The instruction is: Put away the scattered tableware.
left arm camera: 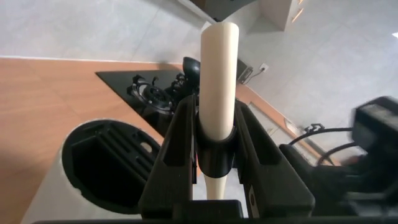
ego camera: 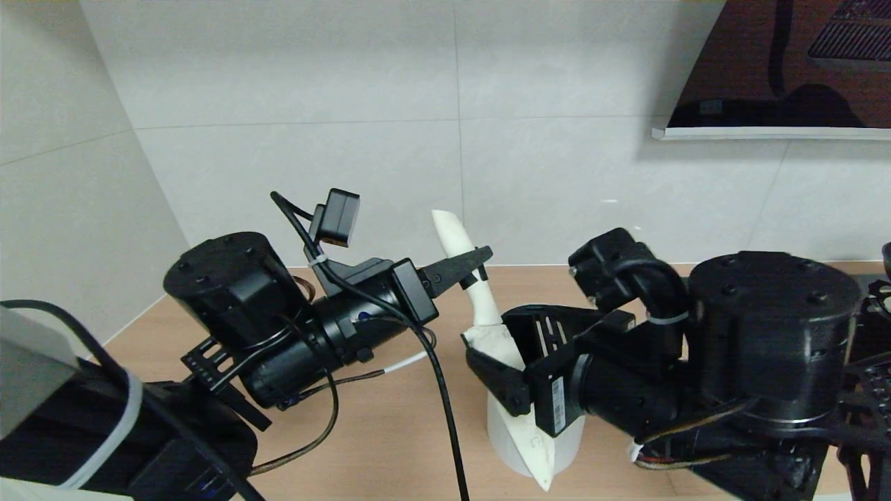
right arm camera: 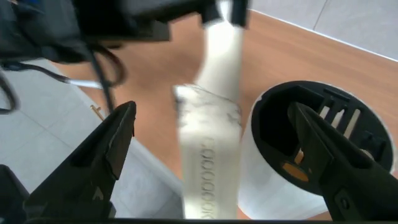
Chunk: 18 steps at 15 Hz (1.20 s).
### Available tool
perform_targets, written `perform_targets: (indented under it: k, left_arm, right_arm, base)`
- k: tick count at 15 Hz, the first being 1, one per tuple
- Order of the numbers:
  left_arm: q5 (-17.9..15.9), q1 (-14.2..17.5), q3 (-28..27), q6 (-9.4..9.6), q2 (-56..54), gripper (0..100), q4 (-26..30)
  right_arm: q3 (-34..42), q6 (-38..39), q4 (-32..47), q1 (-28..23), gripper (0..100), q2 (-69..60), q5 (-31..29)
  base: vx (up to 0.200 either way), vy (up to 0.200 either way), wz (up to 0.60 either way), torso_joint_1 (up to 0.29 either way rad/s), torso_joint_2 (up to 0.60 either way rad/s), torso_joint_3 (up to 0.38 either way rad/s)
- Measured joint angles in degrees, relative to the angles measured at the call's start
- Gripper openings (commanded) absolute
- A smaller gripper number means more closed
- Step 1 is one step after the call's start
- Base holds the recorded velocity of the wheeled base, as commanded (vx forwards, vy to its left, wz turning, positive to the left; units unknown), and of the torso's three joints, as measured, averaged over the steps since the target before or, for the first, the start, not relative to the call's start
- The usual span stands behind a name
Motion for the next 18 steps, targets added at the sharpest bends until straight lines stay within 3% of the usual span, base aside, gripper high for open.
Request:
perform_targets:
  k: [2, 3, 6, 8, 9, 10, 11, 13, 14, 16, 18]
  left_arm:
    - [3.04, 0.89, -2.61, 0.28, -4.17, 0, 8.79]
    - [6.27, 1.16, -4.90, 1.29, -6.10, 0, 14.73]
    - [16.42, 1.07, -14.02, 6.41, -10.12, 0, 28.99]
    - [19.74, -0.24, -19.63, 10.02, -11.19, 0, 34.41]
    - [20.14, -0.72, -20.81, 13.12, -11.64, 0, 36.63]
    - [21.26, -1.05, -21.44, 18.32, -12.17, 0, 39.25]
    - [23.20, -1.49, -21.66, 19.88, -12.54, 0, 40.27]
    - [27.03, -2.32, -22.16, 20.42, -12.35, 0, 39.12]
    - [31.16, -3.15, -22.89, 21.93, -11.75, 0, 37.75]
    - [38.89, -5.38, -24.61, 27.16, -9.94, 0, 36.84]
    - [44.00, -8.44, -25.86, 29.34, -8.06, 0, 35.54]
  right_arm:
    - [-0.28, -0.11, 0.41, -3.96, 100, -2.54, 0.17]
    - [-0.48, -0.23, 0.51, -5.71, 100, -3.94, 0.17]
    - [-0.69, -0.39, 2.60, -10.36, 100, -7.30, 0.22]
    - [-0.72, -0.39, 2.88, -12.09, 100, -8.42, 0.20]
    - [-0.69, -0.37, 2.86, -12.51, 100, -8.74, 0.22]
    - [-0.59, -0.37, 2.88, -12.65, 100, -8.92, 0.20]
    - [-0.50, -0.37, 2.86, -12.79, 100, -8.98, 0.22]
    - [-0.28, -0.37, 2.95, -12.85, 100, -9.14, 0.22]
    - [-0.16, -0.37, 2.95, -12.85, 100, -9.23, 0.20]
    - [-0.11, -0.37, 2.95, -12.90, 100, -9.23, 0.20]
    - [-0.06, -0.39, 2.95, -12.90, 100, -9.17, 0.20]
  base:
    - [0.000, 0.000, 0.00, 0.000, 0.00, 0.000]
    - [0.000, 0.000, 0.00, 0.000, 0.00, 0.000]
    - [0.000, 0.000, 0.00, 0.000, 0.00, 0.000]
    - [0.000, 0.000, 0.00, 0.000, 0.00, 0.000]
    - [0.000, 0.000, 0.00, 0.000, 0.00, 0.000]
    - [0.000, 0.000, 0.00, 0.000, 0.00, 0.000]
    - [0.000, 0.000, 0.00, 0.000, 0.00, 0.000]
    - [0.000, 0.000, 0.00, 0.000, 0.00, 0.000]
    - [0.000, 0.000, 0.00, 0.000, 0.00, 0.000]
    - [0.000, 0.000, 0.00, 0.000, 0.00, 0.000]
    - [0.000, 0.000, 0.00, 0.000, 0.00, 0.000]
